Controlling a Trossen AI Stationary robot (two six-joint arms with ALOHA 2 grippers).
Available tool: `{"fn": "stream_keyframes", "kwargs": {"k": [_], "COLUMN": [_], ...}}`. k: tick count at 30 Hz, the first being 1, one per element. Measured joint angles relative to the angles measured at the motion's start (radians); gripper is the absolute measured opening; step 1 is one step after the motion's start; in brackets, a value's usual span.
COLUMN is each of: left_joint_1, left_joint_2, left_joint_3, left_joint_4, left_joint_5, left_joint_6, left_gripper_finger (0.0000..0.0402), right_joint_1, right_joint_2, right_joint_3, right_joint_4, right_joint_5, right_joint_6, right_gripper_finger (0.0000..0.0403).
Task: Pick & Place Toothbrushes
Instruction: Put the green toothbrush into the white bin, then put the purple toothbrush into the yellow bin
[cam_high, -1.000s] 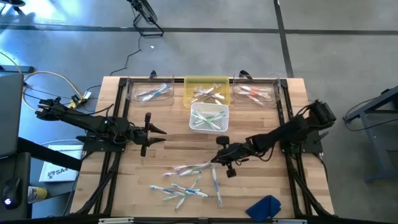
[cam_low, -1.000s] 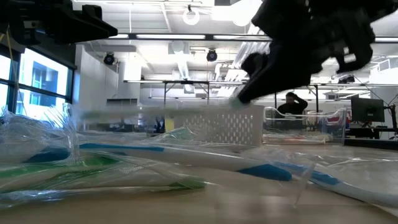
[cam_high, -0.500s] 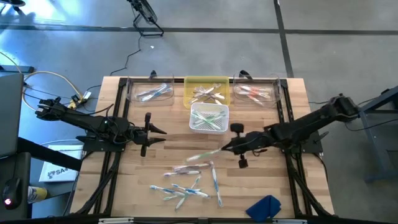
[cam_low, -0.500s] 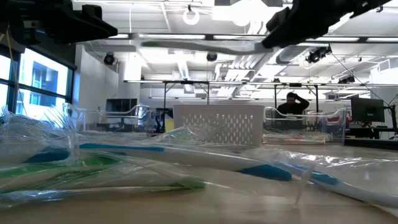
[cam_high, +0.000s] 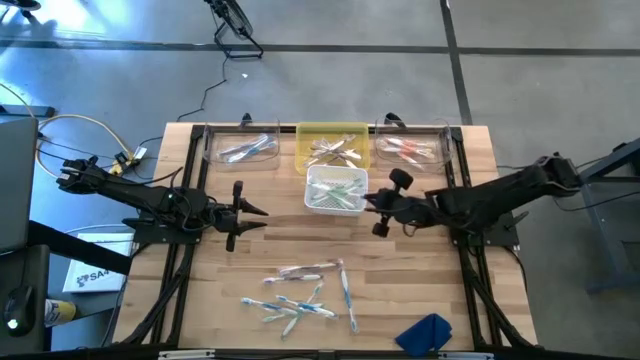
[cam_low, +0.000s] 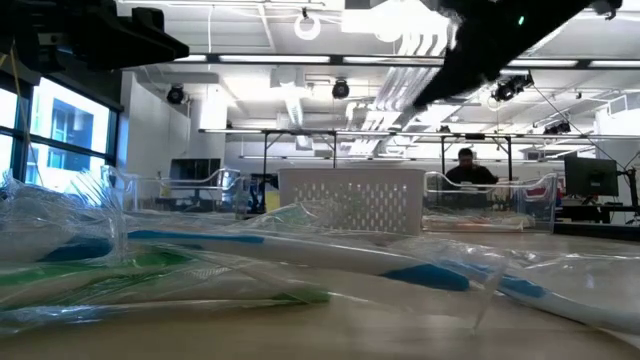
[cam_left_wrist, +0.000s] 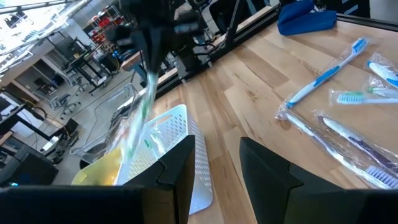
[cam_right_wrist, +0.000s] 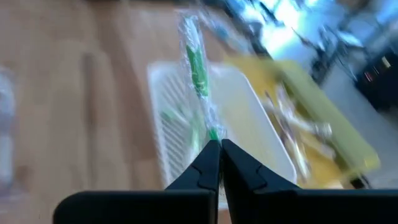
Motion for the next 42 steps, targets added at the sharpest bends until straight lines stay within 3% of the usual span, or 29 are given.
{"fn": "stream_keyframes", "kwargs": {"k": [15,23,33,38,42], "left_joint_1": [0.0,0.0,0.0,0.0,0.0], "left_joint_2": [0.0,0.0,-0.001,-0.001,-0.001], "left_joint_3": [0.0,0.0,0.0,0.0,0.0], "left_joint_4": [0.005,0.004,0.01,0.008,0.007], "left_joint_5": [-0.004,-0.003,-0.003,-0.003,-0.002], "left_joint_6": [0.0,-0.003,-0.003,-0.003,-0.003], "left_gripper_finger": [0.0122,0.0122,0.0122,0.0122,0.0122], "right_joint_1": [-0.104,-0.146,-0.139,-0.139,-0.139], "right_joint_2": [0.134,0.196,0.159,0.158,0.124], "right_joint_3": [-0.001,-0.001,0.0,0.0,0.0], "right_joint_4": [-0.003,0.038,0.109,0.084,0.089], "right_joint_5": [-0.014,-0.083,-0.17,-0.16,-0.138], "right_joint_6": [0.123,0.142,0.079,0.069,0.031], "right_gripper_finger": [0.0003,0.0005,0.0095,0.0141,0.0151]}}
